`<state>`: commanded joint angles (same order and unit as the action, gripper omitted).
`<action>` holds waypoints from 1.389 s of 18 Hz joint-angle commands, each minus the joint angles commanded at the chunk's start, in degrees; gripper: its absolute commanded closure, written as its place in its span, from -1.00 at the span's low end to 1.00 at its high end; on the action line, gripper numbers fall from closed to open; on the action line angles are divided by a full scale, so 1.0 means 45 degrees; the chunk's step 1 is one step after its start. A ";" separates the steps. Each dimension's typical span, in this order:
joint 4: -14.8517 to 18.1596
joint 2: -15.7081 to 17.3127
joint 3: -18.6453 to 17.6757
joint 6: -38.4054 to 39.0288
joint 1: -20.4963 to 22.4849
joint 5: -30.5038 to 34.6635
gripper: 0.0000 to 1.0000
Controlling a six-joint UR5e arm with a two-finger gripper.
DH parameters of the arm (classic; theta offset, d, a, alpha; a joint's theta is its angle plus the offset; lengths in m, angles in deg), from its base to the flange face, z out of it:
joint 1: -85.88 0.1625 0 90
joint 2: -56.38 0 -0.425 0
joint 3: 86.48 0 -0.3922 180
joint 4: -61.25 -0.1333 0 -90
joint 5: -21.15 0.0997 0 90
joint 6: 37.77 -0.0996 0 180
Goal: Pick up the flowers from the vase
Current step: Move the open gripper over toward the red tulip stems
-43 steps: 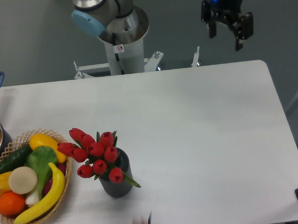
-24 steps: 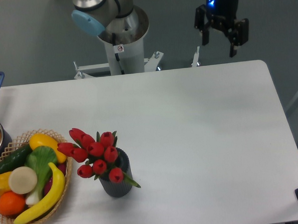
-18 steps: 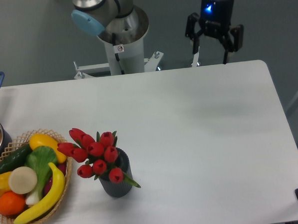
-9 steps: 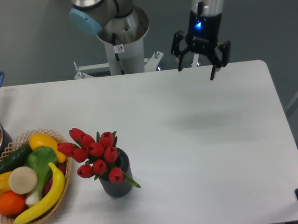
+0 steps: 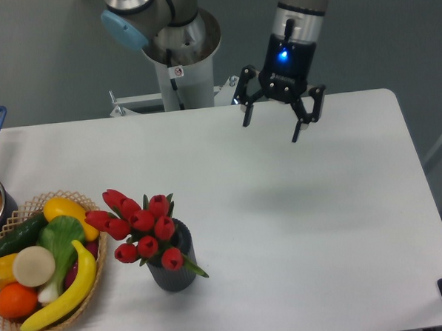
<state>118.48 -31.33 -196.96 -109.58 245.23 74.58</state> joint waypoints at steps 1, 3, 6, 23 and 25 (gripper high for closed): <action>-0.0254 -0.0040 -0.0020 0.0059 -0.0137 -0.0019 -1.00; -0.0393 -0.0273 0.0019 0.0312 -0.0468 -0.0019 -1.00; -0.0859 -0.0567 0.0059 0.0352 -0.0860 -0.0369 -1.00; -0.1545 -0.1758 0.0214 0.0372 -0.1544 -0.3203 -1.00; -0.1565 -0.1817 0.0273 0.0372 -0.1642 -0.3106 -1.00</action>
<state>111.44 -39.51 -195.73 -107.91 237.84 60.60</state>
